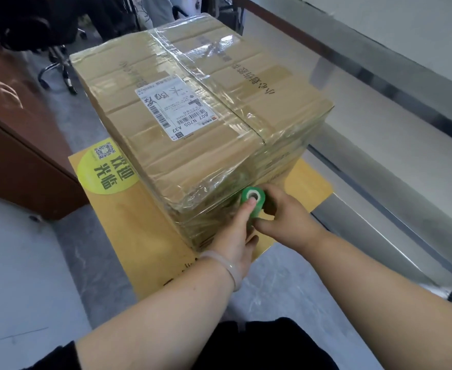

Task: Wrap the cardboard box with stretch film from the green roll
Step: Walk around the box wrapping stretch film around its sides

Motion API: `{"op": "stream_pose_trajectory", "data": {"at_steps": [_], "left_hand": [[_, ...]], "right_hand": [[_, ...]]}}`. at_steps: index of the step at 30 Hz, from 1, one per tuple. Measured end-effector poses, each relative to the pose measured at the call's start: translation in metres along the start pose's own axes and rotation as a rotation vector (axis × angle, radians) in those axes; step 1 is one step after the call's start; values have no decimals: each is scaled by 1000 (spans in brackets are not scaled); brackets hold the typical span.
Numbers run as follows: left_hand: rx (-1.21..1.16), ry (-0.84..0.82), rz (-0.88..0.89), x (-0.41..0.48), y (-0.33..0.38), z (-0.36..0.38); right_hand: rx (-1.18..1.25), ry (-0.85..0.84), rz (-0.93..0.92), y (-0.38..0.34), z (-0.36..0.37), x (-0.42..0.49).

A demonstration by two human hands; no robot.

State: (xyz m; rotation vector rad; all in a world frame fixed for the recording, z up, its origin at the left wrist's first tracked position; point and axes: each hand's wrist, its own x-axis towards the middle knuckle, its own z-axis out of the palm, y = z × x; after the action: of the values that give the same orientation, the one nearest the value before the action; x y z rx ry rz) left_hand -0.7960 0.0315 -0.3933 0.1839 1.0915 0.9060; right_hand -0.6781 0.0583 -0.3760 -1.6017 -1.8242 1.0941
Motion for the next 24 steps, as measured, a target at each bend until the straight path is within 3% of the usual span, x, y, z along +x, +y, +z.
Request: {"op": "stream_pose_trajectory", "data": {"at_steps": [5,9,14,19,24], "left_hand": [[-83,72,55,7,-11,15],[-143,187,146,7,-22,38],[-206,284,189,10,-31,67],[-313,284,256,14,-29,76],[-336,328,285,17,-40,85]], "right_hand": [[-37,-13,-73,11,-14,6],[-158,33,-25,13,-27,13],[-219,-105,-76,15,-50,20],[-8,-358,-147,15,-73,20],[-141,-275,-169,18,-79,20]]}}
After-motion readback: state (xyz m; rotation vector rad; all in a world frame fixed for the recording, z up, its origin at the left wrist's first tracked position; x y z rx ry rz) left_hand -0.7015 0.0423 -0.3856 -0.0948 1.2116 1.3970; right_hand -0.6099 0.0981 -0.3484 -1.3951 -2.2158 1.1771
